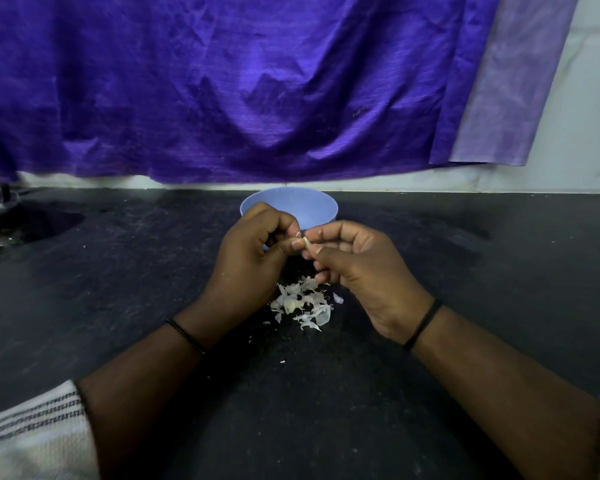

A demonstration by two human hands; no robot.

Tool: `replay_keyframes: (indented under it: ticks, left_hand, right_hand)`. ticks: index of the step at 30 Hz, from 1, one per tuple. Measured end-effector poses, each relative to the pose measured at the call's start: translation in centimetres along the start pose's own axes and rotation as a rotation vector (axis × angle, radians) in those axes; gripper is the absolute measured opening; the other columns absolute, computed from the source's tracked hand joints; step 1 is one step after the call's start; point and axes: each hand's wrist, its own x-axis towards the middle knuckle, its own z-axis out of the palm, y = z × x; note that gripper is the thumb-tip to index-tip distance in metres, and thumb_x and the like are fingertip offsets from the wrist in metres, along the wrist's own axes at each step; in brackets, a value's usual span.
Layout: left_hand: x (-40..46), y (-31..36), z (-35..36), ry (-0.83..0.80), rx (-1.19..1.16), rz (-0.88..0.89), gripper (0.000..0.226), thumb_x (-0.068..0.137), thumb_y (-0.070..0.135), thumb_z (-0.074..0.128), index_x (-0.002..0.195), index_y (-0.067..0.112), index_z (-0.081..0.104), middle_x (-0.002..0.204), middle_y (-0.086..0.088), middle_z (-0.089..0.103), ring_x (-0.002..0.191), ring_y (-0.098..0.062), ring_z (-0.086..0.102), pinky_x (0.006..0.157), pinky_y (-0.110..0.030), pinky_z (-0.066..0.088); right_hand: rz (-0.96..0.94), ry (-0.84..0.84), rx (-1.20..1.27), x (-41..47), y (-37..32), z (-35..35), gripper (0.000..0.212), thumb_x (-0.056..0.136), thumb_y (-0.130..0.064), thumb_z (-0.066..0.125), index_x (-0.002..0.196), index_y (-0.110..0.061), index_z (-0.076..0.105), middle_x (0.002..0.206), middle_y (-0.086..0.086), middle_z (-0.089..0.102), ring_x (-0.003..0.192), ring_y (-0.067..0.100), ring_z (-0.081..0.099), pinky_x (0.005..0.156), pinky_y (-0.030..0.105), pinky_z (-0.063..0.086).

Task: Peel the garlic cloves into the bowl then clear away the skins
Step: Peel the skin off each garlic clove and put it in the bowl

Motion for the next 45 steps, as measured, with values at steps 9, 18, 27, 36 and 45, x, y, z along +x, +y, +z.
replay_keyframes:
  ticks: [9,18,27,36,45]
  left_hand:
    - [0.0,0.3,0.1,-0.004,-0.076,-0.068,0.021,0.085,0.002,0.071,0.082,0.02,0.062,0.081,0.016,0.054,0.067,-0.003,0.052,0.059,-0.024,0.048]
    - [0.0,0.5,-0.1,0.003,-0.107,-0.085,0.024,0.087,0.002,0.07,0.082,0.024,0.061,0.083,0.018,0.056,0.065,-0.009,0.056,0.056,-0.024,0.051]
    - [0.0,0.8,0.0,-0.009,-0.13,-0.09,0.023,0.087,0.0,0.069,0.082,0.021,0.061,0.083,0.013,0.055,0.064,-0.007,0.054,0.054,-0.018,0.047]
    - [-0.1,1.2,0.0,-0.023,-0.057,-0.031,0.016,0.083,0.006,0.072,0.081,0.019,0.063,0.078,0.011,0.054,0.067,-0.003,0.051,0.062,-0.014,0.042]
    - [-0.4,0.8,0.0,-0.014,0.015,-0.053,0.014,0.079,0.008,0.08,0.083,0.018,0.07,0.083,0.005,0.062,0.07,-0.013,0.056,0.062,-0.013,0.042]
  right_hand:
    - [-0.021,-0.054,0.048,0.0,-0.1,-0.2,0.017,0.089,0.002,0.067,0.102,-0.007,0.064,0.084,0.013,0.074,0.071,0.016,0.066,0.069,0.029,0.057]
    - [-0.101,-0.012,0.008,0.0,0.1,-0.2,0.015,0.092,0.002,0.064,0.103,-0.006,0.068,0.083,0.007,0.075,0.074,0.013,0.068,0.073,0.026,0.06]
    - [-0.133,0.06,0.115,0.1,-0.1,-0.2,0.017,0.09,0.005,0.064,0.102,-0.008,0.067,0.086,0.009,0.073,0.074,0.011,0.069,0.072,0.025,0.06]
    - [-0.106,0.105,0.327,0.4,-0.2,-0.3,0.015,0.092,0.002,0.06,0.103,-0.007,0.063,0.087,0.008,0.075,0.077,0.012,0.069,0.072,0.024,0.058]
    - [-0.088,0.056,0.222,0.4,0.0,-0.3,0.02,0.096,0.001,0.057,0.111,-0.008,0.068,0.087,0.006,0.074,0.076,0.01,0.068,0.073,0.022,0.055]
